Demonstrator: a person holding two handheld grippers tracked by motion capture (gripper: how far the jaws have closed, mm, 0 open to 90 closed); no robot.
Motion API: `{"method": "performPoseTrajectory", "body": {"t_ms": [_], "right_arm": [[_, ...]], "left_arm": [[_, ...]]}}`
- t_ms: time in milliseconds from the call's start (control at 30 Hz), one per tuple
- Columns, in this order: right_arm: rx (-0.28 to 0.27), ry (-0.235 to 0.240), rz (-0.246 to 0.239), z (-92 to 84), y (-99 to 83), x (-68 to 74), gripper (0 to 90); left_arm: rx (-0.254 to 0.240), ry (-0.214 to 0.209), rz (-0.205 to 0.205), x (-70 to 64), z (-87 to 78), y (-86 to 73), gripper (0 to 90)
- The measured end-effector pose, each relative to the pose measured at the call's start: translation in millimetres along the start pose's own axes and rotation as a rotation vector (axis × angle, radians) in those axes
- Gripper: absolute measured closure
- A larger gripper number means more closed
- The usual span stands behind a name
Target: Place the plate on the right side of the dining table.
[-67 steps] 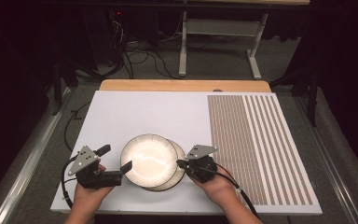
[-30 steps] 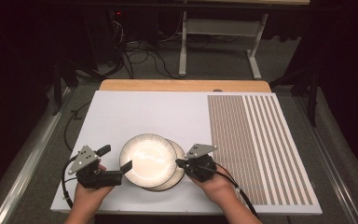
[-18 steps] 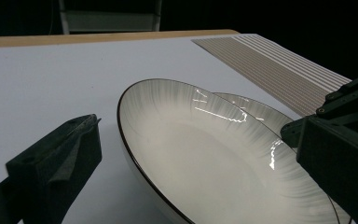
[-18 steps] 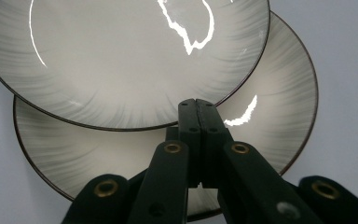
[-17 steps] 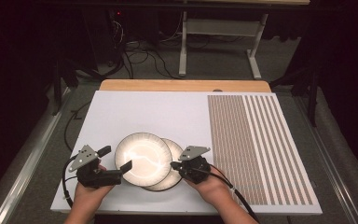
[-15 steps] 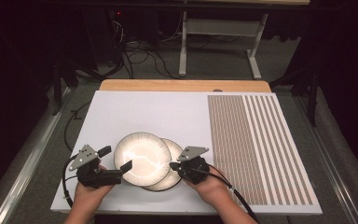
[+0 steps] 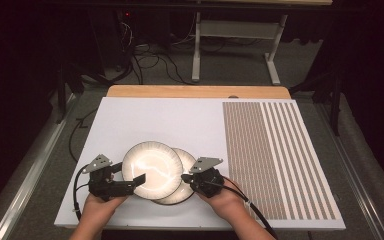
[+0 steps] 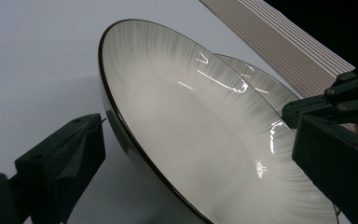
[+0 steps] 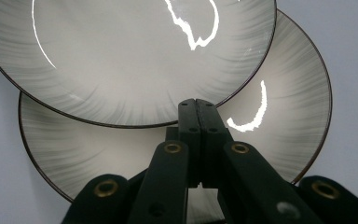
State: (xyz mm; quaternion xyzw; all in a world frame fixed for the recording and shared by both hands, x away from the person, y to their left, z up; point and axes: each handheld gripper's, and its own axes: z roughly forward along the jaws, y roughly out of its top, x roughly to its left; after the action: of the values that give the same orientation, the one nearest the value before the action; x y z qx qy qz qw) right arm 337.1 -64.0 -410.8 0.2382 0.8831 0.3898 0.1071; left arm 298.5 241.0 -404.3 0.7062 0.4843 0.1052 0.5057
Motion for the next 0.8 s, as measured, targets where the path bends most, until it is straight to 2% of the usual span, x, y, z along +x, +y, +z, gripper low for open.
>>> {"method": "performPoseTrajectory", "body": {"t_ms": [133,267,367,433,700,800], "right_arm": [[-0.004,0.0,0.001,0.3,-0.1,0.0,90.0],[-0.001,-0.001,0.0,0.1,0.0,0.1,90.0],[-0.002,0.0,0.001,0.1,0.0,0.0,90.0],[-0.008,0.001,0.006,0.6,-0.1,0.1,90.0],[-0.007,-0.001,0.005,0.5,0.0,0.1,90.0],[-0.008,-0.001,0.003,0.6,-0.1,0.1,90.0]], "left_arm": [[0.021,-0.017,-0.021,1.0,1.8,-0.7,4.4],[0.032,-0.055,-0.085,3.0,3.0,-1.3,7.6],[0.034,-0.065,-0.103,3.7,2.6,-1.2,13.0],[0.041,-0.077,-0.137,5.3,3.0,-1.7,16.5],[0.045,-0.072,-0.18,9.3,1.9,-2.5,30.7],[0.062,-0.068,-0.19,10.6,2.2,-3.1,34.5]]}}
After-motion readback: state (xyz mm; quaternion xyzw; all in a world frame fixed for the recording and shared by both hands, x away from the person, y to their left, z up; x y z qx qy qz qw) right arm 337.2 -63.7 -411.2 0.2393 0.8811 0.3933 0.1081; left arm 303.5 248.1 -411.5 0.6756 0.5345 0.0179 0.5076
